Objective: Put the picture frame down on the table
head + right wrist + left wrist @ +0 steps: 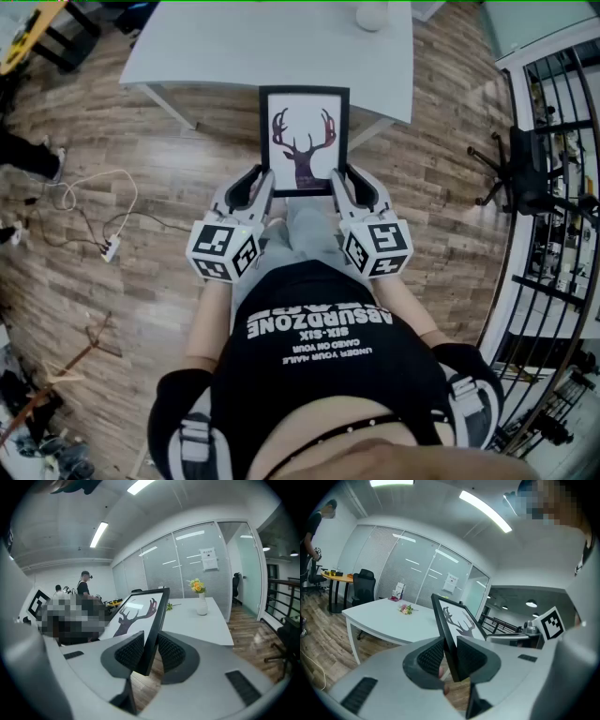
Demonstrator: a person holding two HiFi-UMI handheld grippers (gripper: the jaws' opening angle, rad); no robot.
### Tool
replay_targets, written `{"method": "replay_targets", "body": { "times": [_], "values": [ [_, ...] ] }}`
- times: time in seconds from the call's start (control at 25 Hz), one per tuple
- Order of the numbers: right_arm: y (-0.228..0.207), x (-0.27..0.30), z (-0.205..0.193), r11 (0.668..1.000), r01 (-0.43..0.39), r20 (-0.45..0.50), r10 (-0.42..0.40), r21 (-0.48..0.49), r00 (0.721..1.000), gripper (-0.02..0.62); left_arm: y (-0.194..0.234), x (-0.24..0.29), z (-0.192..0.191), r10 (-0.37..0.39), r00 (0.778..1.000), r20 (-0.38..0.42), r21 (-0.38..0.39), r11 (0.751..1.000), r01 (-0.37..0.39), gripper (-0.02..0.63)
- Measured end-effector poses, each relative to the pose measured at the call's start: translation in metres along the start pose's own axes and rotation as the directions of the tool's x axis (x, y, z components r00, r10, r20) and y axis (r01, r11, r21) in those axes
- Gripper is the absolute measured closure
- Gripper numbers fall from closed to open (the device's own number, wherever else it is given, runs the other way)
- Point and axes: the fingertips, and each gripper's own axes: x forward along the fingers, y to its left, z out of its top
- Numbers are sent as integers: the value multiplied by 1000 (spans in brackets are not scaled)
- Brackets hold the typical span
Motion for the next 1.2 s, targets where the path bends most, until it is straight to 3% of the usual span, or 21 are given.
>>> {"method": "replay_targets", "body": {
  "times": [0.88,1.2],
  "values": [
    [-5,6,12,999,-4,95,7,-36,995,489,-2,4,15,33,998,61,59,998,-37,508],
    [-37,72,63,998,-34,85,39,-61,996,489,31,62,67,64,996,60,48,997,-67,508]
  ]
}}
